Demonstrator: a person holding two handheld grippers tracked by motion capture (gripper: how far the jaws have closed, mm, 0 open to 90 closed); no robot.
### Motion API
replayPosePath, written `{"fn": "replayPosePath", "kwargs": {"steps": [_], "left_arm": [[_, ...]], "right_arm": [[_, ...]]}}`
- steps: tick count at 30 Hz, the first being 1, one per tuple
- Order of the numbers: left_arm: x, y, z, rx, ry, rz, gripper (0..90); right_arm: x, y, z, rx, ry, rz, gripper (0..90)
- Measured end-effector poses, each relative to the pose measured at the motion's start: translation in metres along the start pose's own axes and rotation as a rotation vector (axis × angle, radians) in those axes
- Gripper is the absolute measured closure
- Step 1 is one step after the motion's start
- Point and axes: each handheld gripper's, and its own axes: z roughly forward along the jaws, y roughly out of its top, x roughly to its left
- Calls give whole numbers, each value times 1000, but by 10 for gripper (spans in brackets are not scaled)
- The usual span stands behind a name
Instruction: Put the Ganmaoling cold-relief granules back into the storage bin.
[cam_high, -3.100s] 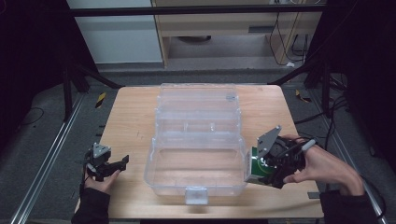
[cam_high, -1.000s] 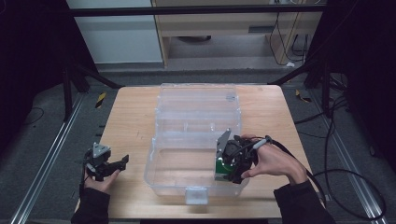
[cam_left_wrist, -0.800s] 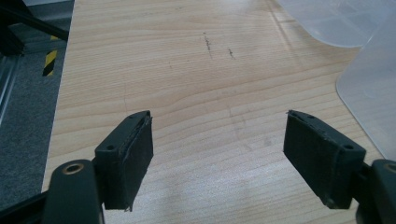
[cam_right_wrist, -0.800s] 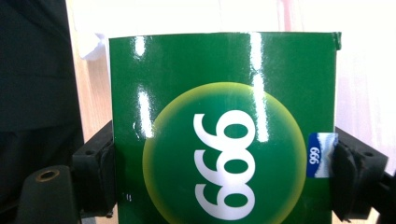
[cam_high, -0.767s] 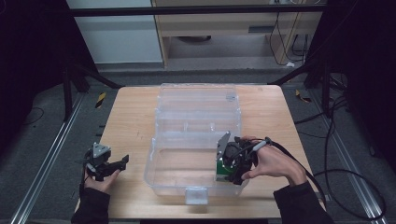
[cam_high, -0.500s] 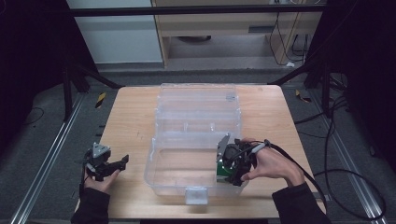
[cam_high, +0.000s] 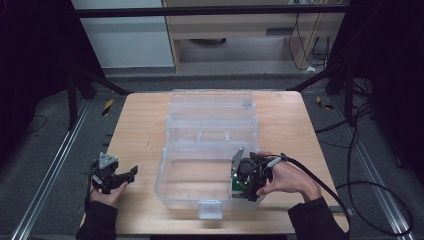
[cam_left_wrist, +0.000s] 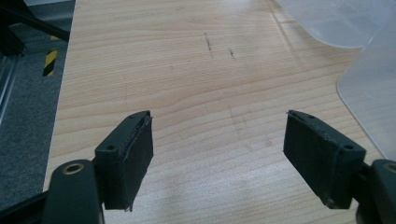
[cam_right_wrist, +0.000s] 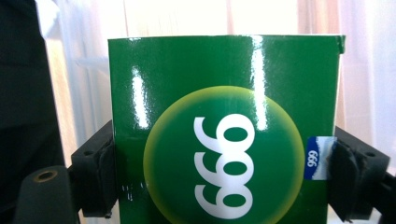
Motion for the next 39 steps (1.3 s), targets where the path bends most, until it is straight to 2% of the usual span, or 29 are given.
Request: {"fn": "replayPosePath", "kwargs": {"steps": [6, 9, 11, 14, 18, 22, 26, 30, 33, 34, 38, 39], "left_arm": [[1, 0, -1, -3, 1, -1, 236], [1, 0, -1, -2, 1, -2, 236], [0, 0, -1, -3, 0, -1, 236], [0, 0, -1, -2, 1, 0, 236], [0, 0, -1, -4, 0, -1, 236], [-1, 0, -2, -5, 1, 0, 236], [-1, 0, -2, -7, 1, 0, 236], [-1, 0, -2, -6, 0, 0, 239], [-1, 0, -2, -5, -1, 1, 241], [-1, 0, -2, -5, -1, 2, 243], [-2, 0, -2, -4, -3, 4, 252], [-2, 1, -2, -3, -4, 4, 254]], "right_arm": [[-2, 2, 6, 26, 15, 2, 139], [-3, 2, 6, 20, 32, 12, 161], [-3, 1, 2, 1, 23, 18, 184], [-4, 0, -4, -21, 25, 24, 178], [-2, -4, -16, -50, 5, 41, 156], [-1, -11, -33, -116, -30, 88, 146], [0, -22, -51, -171, -106, 145, 131], [-2, -42, -61, -232, -166, 237, 129], [-3, -61, -63, -270, -216, 318, 116], [-3, -70, -63, -294, -239, 359, 112], [-3, -99, -55, -347, -314, 481, 86], [-3, -104, -54, -356, -325, 498, 85]]}}
